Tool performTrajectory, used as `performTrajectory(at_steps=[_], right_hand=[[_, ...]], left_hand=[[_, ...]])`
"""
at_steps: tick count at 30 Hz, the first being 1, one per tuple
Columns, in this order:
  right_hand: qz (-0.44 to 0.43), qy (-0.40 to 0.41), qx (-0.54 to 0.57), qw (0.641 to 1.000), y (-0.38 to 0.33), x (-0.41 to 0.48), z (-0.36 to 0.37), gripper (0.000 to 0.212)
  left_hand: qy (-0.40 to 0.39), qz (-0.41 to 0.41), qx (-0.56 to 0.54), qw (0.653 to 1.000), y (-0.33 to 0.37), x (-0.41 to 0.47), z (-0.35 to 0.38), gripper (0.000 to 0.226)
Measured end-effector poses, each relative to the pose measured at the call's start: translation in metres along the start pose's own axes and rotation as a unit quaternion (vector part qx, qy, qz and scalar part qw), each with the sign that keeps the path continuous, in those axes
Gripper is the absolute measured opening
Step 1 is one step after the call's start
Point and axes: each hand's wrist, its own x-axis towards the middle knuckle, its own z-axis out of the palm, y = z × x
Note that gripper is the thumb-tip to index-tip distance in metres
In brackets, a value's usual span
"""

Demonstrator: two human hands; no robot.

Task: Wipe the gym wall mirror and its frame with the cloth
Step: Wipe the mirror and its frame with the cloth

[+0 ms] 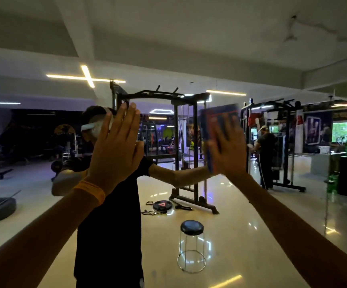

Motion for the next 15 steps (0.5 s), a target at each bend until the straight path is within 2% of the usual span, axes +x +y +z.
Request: performTrajectory(at_steps=[2,3,4,5,6,8,9,10,11,12,14,15], right_hand=[[0.185,0.023,0.024,0.982,0.008,0.012,-0.008,0.074],[0.207,0.028,0.011,0.978,-0.004,0.009,-0.007,0.075],[0.174,0.025,-0.003,0.984,-0.022,0.001,-0.003,0.07],[0.104,0.006,-0.011,0.994,-0.041,-0.012,0.002,0.066],[0.007,-0.024,-0.007,1.0,-0.056,-0.025,0.005,0.064],[-0.168,-0.078,-0.007,0.983,-0.064,-0.042,0.008,0.062],[-0.213,-0.086,-0.011,0.973,-0.055,-0.036,0.005,0.061],[-0.22,-0.08,-0.015,0.972,-0.04,-0.025,0.003,0.06],[-0.187,-0.068,-0.017,0.98,-0.023,-0.011,0.001,0.06],[-0.118,-0.049,-0.012,0.992,-0.007,0.005,-0.002,0.06],[0.082,-0.011,0.02,0.996,0.016,0.038,-0.009,0.067],[0.145,0.002,0.027,0.989,0.016,0.049,-0.01,0.07]], left_hand=[[0.0,0.0,0.002,1.0,0.0,-0.001,0.0,0.07],[0.002,0.002,0.003,1.0,0.0,-0.001,0.0,0.07],[0.004,0.003,0.003,1.0,0.0,-0.001,0.0,0.07],[0.006,0.003,0.001,1.0,-0.001,-0.001,-0.001,0.07],[0.009,0.004,-0.004,1.0,-0.001,0.0,0.0,0.07],[0.015,0.003,-0.011,1.0,-0.001,0.0,0.0,0.07],[0.017,0.002,-0.014,1.0,-0.001,0.001,-0.001,0.07],[0.017,0.002,-0.018,1.0,-0.001,0.002,-0.001,0.07],[0.017,0.001,-0.024,1.0,-0.002,0.002,-0.001,0.07],[0.017,-0.001,-0.028,0.999,-0.002,0.002,-0.001,0.07],[0.02,-0.006,-0.029,0.999,0.0,0.003,-0.001,0.07],[0.023,-0.01,-0.027,0.999,0.001,0.006,-0.001,0.07]])
